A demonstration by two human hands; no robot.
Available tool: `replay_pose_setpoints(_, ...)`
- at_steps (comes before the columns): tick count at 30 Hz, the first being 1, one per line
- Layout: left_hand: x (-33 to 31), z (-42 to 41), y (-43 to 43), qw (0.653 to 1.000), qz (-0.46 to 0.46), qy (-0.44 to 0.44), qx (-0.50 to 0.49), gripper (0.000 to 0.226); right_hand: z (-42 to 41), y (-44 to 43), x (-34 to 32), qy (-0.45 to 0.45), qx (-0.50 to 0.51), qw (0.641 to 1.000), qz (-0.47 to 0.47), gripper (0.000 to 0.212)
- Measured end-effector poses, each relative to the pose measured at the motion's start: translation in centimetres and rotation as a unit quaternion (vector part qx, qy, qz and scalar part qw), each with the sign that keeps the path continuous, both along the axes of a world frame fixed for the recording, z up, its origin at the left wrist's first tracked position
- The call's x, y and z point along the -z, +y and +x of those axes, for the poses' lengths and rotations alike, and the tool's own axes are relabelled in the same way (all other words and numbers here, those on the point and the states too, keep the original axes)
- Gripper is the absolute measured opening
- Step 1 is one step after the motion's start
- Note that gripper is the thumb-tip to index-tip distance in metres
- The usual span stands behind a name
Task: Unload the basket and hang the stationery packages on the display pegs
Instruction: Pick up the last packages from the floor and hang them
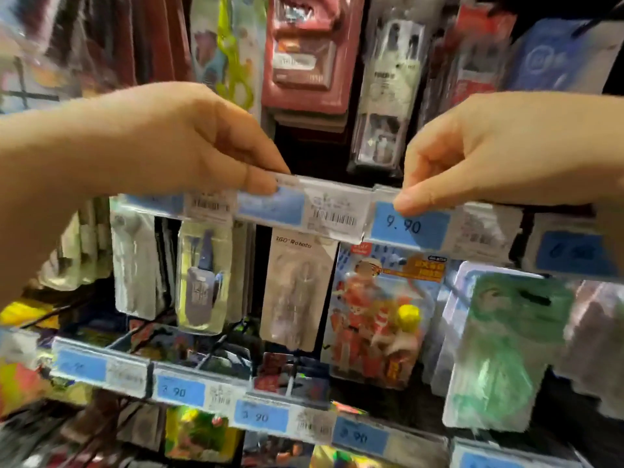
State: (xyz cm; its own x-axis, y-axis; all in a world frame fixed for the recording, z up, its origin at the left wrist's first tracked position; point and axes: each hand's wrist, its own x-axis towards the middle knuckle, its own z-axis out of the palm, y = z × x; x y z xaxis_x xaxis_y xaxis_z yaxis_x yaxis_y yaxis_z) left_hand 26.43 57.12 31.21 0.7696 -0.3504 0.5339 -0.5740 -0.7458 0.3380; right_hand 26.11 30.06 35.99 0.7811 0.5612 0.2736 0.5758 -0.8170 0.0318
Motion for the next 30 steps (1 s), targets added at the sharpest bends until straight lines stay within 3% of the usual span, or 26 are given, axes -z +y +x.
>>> replay_pose_setpoints(3,-1.3,1.2,0.3,0.996,0.030,0.074,0.045,0.060,0.7,0.0,0.2,0.094,-0.012,0.995,0.037,0.033)
replay_pose_setpoints(6,-2.5,1.5,-0.6,0.990,0.068,0.113,0.040,0.021,1.5,-0.5,0.2,0.151,-0.027,0.986,0.070,0.024)
replay_pose_setpoints(8,-3.1,1.6,-0.9,0.986,0.091,0.135,0.028,0.012,1.8,-0.4,-0.3,0.185,-0.017,0.980,0.071,0.024)
replay_pose_setpoints(12,-3.8,0.7,-0.8,0.974,0.141,0.174,-0.036,0.008,1.9,0.2,-1.2,0.238,0.014,0.971,0.034,0.028)
replay_pose_setpoints(17,-5.0,-2.2,-2.2,0.956,0.253,0.124,-0.083,0.029,0.1,0.1,-0.8,0.235,0.083,0.966,0.066,0.024)
replay_pose_setpoints(19,-6.8,-3.4,-2.7,0.968,0.226,0.064,-0.085,0.034,-1.4,-0.1,-1.6,0.201,0.097,0.971,0.082,0.012)
replay_pose_setpoints(21,-10.5,-4.3,-2.9,0.981,0.170,-0.027,-0.090,0.040,-3.1,-0.3,-4.4,0.117,0.087,0.982,0.117,0.019)
replay_pose_setpoints(23,-15.1,-4.7,-2.9,0.977,0.131,-0.130,-0.108,0.035,-4.4,-0.3,-8.4,-0.038,0.039,0.983,0.174,0.024)
replay_pose_setpoints(25,-19.5,-5.1,-3.1,0.965,0.110,-0.192,-0.143,0.028,-5.3,-0.3,-12.4,-0.183,-0.014,0.958,0.219,0.024)
replay_pose_setpoints(27,-22.4,-5.2,-3.6,0.957,0.106,-0.218,-0.157,0.028,-5.3,-0.4,-15.9,-0.243,-0.020,0.942,0.228,0.025)
replay_pose_setpoints(30,-23.6,-4.8,-4.0,0.963,0.137,-0.166,-0.162,0.033,-4.8,-0.7,-18.3,-0.242,0.027,0.948,0.207,0.022)
